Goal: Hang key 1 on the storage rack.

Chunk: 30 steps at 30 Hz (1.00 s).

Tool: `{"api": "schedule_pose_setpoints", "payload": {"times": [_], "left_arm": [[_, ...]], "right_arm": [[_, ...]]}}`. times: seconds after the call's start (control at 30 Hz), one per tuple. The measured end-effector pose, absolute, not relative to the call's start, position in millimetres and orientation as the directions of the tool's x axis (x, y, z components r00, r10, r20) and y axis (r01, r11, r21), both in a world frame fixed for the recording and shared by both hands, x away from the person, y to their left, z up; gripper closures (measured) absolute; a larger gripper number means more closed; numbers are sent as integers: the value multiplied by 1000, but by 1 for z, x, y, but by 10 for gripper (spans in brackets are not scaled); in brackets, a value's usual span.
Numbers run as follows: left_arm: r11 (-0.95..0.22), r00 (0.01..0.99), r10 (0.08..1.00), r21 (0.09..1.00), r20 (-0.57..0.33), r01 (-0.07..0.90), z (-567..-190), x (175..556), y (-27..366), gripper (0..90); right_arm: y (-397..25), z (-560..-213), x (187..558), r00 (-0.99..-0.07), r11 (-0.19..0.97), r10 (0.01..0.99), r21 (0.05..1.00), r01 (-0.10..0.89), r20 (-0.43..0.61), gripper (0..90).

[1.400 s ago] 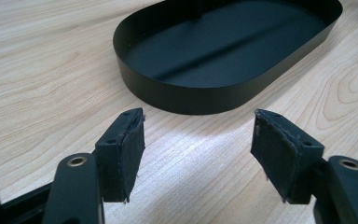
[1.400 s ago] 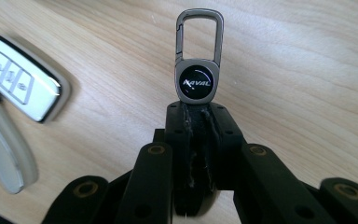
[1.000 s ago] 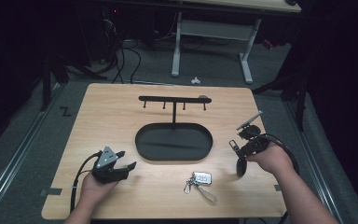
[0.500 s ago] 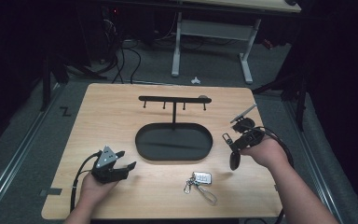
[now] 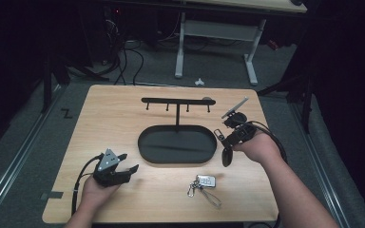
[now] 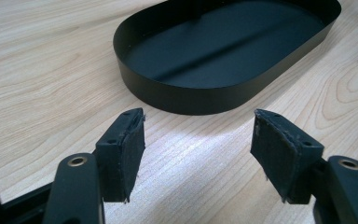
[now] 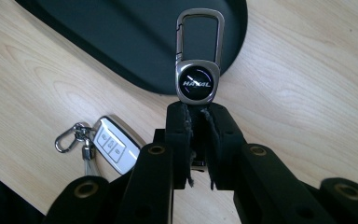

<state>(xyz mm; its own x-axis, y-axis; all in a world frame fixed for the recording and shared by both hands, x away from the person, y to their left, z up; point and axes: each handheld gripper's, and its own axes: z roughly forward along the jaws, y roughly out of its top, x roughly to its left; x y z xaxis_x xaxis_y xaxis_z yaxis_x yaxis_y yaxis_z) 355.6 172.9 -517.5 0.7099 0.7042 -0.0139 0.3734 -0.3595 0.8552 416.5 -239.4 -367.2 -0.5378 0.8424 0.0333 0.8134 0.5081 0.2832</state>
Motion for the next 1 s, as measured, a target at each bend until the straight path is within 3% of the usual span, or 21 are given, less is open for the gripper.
{"api": "schedule_pose_setpoints", "payload": {"times": [1.0], "left_arm": [[-360, 705, 709, 858, -4, 367, -516, 351, 181, 352]], "right_arm": [[-174, -332, 446, -610, 566, 792, 345, 749, 24, 807]]}}
